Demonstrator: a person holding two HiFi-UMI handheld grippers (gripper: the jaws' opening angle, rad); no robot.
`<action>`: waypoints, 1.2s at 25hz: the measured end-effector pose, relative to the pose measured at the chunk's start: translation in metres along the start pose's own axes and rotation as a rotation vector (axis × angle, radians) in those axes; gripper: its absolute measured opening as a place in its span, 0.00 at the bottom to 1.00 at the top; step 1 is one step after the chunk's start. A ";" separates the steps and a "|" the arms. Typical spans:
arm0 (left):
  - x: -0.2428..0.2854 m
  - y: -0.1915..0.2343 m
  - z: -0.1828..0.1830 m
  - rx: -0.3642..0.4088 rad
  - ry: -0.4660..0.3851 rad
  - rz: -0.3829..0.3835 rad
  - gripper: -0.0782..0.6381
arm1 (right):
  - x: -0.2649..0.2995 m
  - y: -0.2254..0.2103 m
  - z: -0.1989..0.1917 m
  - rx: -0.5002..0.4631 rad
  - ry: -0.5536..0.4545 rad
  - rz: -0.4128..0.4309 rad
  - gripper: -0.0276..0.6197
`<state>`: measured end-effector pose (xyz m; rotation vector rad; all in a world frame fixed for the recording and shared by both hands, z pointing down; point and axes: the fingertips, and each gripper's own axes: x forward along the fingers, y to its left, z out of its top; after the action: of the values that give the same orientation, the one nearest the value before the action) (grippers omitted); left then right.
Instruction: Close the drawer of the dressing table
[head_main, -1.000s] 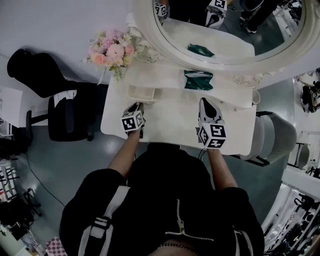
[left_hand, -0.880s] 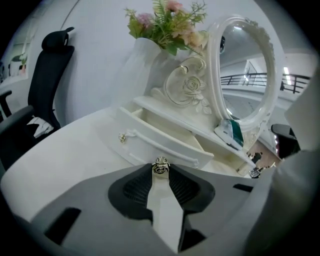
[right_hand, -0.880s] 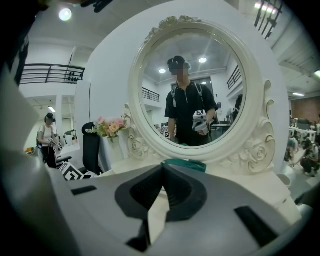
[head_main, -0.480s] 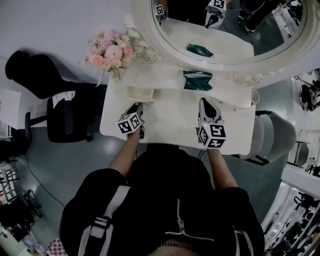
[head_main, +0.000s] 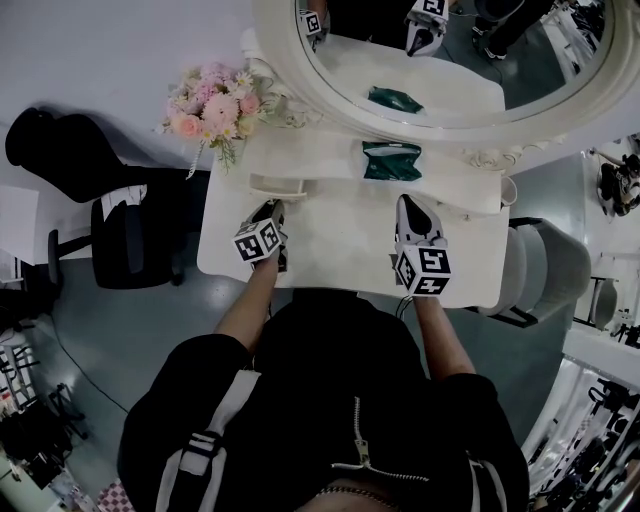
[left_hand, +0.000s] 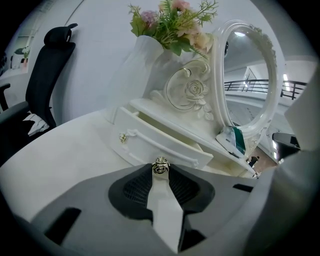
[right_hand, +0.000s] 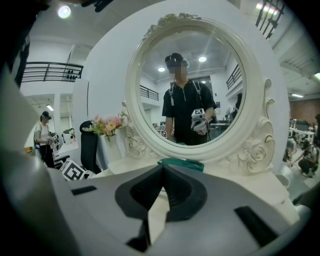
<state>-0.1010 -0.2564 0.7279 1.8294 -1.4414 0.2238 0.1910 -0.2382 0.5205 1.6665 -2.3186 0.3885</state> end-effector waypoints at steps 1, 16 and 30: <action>0.001 0.000 0.000 0.001 0.002 0.000 0.25 | 0.000 -0.001 0.000 0.001 0.001 -0.002 0.05; 0.027 -0.001 0.016 0.006 0.030 -0.004 0.26 | 0.003 -0.009 0.002 0.012 0.007 -0.036 0.05; 0.050 -0.004 0.033 0.014 0.038 -0.009 0.26 | 0.006 -0.022 0.001 0.023 0.011 -0.070 0.05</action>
<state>-0.0905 -0.3157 0.7321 1.8329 -1.4085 0.2634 0.2100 -0.2505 0.5228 1.7472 -2.2490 0.4105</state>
